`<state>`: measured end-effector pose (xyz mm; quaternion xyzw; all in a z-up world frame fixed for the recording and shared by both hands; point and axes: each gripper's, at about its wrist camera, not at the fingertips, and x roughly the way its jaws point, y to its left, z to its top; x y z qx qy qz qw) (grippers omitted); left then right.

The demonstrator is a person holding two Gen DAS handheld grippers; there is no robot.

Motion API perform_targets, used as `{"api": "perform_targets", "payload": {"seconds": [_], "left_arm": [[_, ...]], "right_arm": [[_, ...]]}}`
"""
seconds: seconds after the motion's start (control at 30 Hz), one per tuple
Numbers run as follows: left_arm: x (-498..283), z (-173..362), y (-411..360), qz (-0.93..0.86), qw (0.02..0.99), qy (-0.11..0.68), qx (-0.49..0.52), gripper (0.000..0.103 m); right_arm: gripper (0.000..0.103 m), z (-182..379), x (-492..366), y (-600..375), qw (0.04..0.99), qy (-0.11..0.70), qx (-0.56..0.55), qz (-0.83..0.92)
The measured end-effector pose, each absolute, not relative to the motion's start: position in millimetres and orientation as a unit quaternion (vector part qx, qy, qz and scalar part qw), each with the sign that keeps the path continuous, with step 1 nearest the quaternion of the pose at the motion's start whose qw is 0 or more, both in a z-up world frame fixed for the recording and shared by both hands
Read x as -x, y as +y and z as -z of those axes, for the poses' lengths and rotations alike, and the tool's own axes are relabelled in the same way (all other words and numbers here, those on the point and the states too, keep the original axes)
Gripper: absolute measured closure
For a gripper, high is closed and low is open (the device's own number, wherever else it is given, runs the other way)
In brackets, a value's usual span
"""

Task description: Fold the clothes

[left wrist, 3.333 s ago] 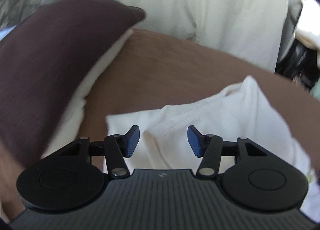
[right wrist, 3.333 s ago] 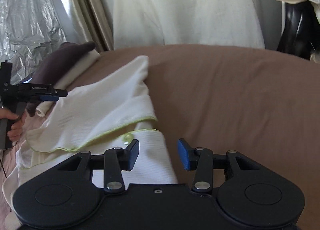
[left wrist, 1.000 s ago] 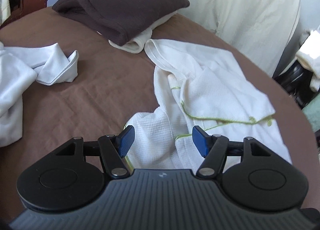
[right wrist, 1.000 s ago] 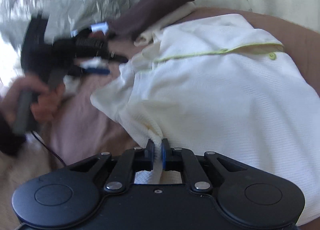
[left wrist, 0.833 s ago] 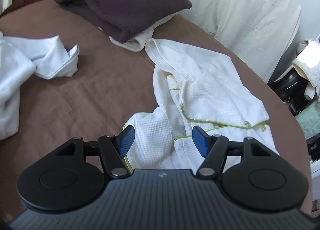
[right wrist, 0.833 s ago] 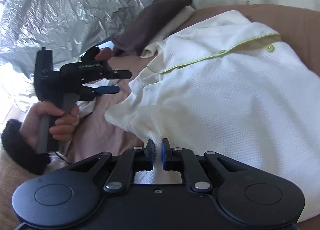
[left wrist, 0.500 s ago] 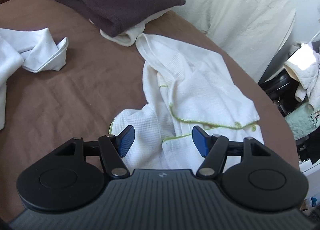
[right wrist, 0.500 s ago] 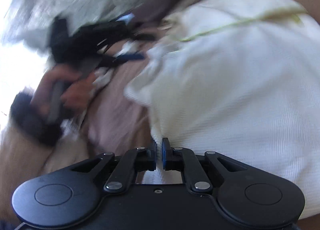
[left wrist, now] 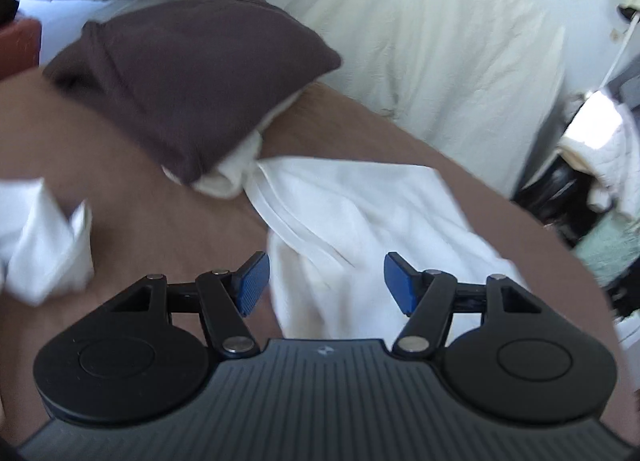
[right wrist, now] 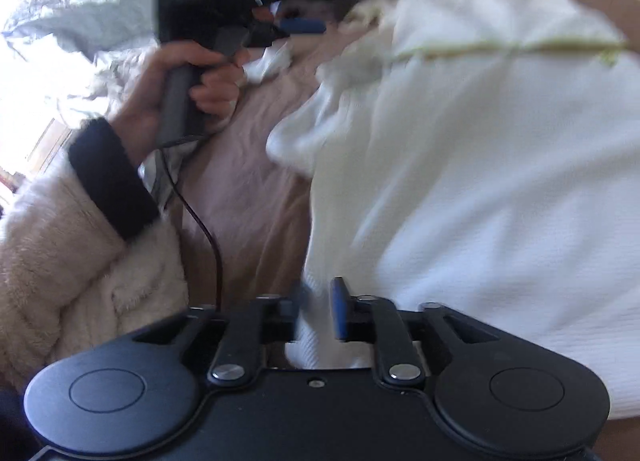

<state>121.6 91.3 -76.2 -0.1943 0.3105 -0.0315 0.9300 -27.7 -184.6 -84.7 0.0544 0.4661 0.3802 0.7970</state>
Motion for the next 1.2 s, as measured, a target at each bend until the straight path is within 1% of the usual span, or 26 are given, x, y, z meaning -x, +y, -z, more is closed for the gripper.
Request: {"api": "perform_targets", "payload": {"seconds": [0.03, 0.07, 0.17, 0.23, 0.3, 0.4, 0.43, 0.47, 0.5, 0.57, 0.7, 0.77, 0.83, 0.87, 0.93, 0.97, 1.0, 1.03, 1.07, 1.13, 1.17, 1.2], "left_arm": [[-133.9, 79.9, 94.7, 0.028, 0.929, 0.315, 0.190, 0.044], [-146.0, 85.4, 98.3, 0.030, 0.925, 0.324, 0.198, 0.044], [-177.2, 97.7, 106.8, 0.029, 0.908, 0.340, 0.244, 0.044], [-193.1, 100.6, 108.3, 0.036, 0.907, 0.328, 0.262, 0.044], [-209.4, 100.1, 107.0, 0.039, 0.909, 0.319, 0.266, 0.044], [-232.2, 108.7, 104.0, 0.035, 0.902, 0.338, 0.265, 0.045], [-236.8, 112.8, 103.6, 0.037, 0.901, 0.338, 0.270, 0.049], [-241.2, 116.8, 103.1, 0.040, 0.899, 0.339, 0.273, 0.069], [-245.0, 120.2, 101.9, 0.045, 0.899, 0.341, 0.272, 0.101], [-249.5, 123.6, 97.1, 0.047, 0.901, 0.346, 0.258, 0.100], [-235.6, 94.6, 90.0, -0.021, 0.944, 0.280, 0.173, 0.100], [-230.6, 81.2, 93.0, -0.049, 0.951, 0.267, 0.146, 0.100], [-225.8, 79.3, 91.3, -0.074, 0.945, 0.289, 0.132, 0.099], [-222.9, 79.6, 88.9, -0.088, 0.941, 0.303, 0.125, 0.095], [-215.0, 79.5, 84.1, -0.112, 0.931, 0.329, 0.114, 0.092], [-204.1, 76.1, 80.4, -0.106, 0.930, 0.332, 0.115, 0.086], [-194.0, 71.9, 73.2, -0.090, 0.931, 0.334, 0.117, 0.073], [-180.2, 66.0, 65.4, -0.068, 0.932, 0.336, 0.118, 0.065], [-167.7, 61.5, 53.6, -0.047, 0.933, 0.339, 0.112, 0.053], [-138.0, 57.1, 24.0, -0.014, 0.933, 0.350, 0.082, 0.044], [-124.4, 60.0, 9.6, -0.001, 0.929, 0.365, 0.066, 0.041], [-110.8, 62.9, -4.7, 0.012, 0.924, 0.379, 0.050, 0.040]], "right_arm": [[0.046, 77.5, 26.9, -190.0, 0.812, 0.450, -0.055, -0.368], [0.046, 73.1, 27.5, -199.3, 0.823, 0.441, -0.056, -0.353], [0.046, 77.7, 33.1, -241.7, 0.838, 0.449, -0.081, -0.300], [0.046, 90.3, 38.3, -263.7, 0.836, 0.462, -0.104, -0.279], [0.046, 103.5, 39.8, -274.6, 0.833, 0.474, -0.122, -0.258], [0.046, 115.9, 34.6, -271.6, 0.840, 0.467, -0.133, -0.243], [0.046, 119.1, 30.6, -268.3, 0.843, 0.460, -0.136, -0.244], [0.046, 119.1, 27.7, -266.6, 0.846, 0.452, -0.138, -0.247], [0.046, 118.8, 24.9, -265.2, 0.849, 0.444, -0.140, -0.250], [0.046, 123.5, 21.0, -256.6, 0.853, 0.428, -0.132, -0.268], [0.046, 140.3, 14.5, -256.3, 0.850, 0.427, -0.111, -0.289], [0.046, 144.7, 15.6, -261.2, 0.849, 0.419, -0.117, -0.299], [0.046, 145.2, 13.4, -266.2, 0.844, 0.423, -0.133, -0.301], [0.046, 145.7, 12.8, -268.6, 0.842, 0.425, -0.140, -0.300], [0.046, 145.9, 13.4, -268.8, 0.842, 0.425, -0.139, -0.301], [0.046, 145.3, 14.3, -268.5, 0.843, 0.425, -0.136, -0.301], [0.046, 145.2, 15.2, -266.9, 0.845, 0.425, -0.131, -0.298], [0.046, 143.9, 16.4, -265.4, 0.847, 0.425, -0.124, -0.296], [0.046, 142.4, 17.7, -264.1, 0.848, 0.425, -0.118, -0.292], [0.046, 136.6, 21.1, -260.9, 0.853, 0.430, -0.101, -0.280], [0.046, 131.1, 23.2, -262.1, 0.857, 0.429, -0.096, -0.267], [0.046, 125.4, 25.3, -263.5, 0.862, 0.429, -0.091, -0.255]]}}
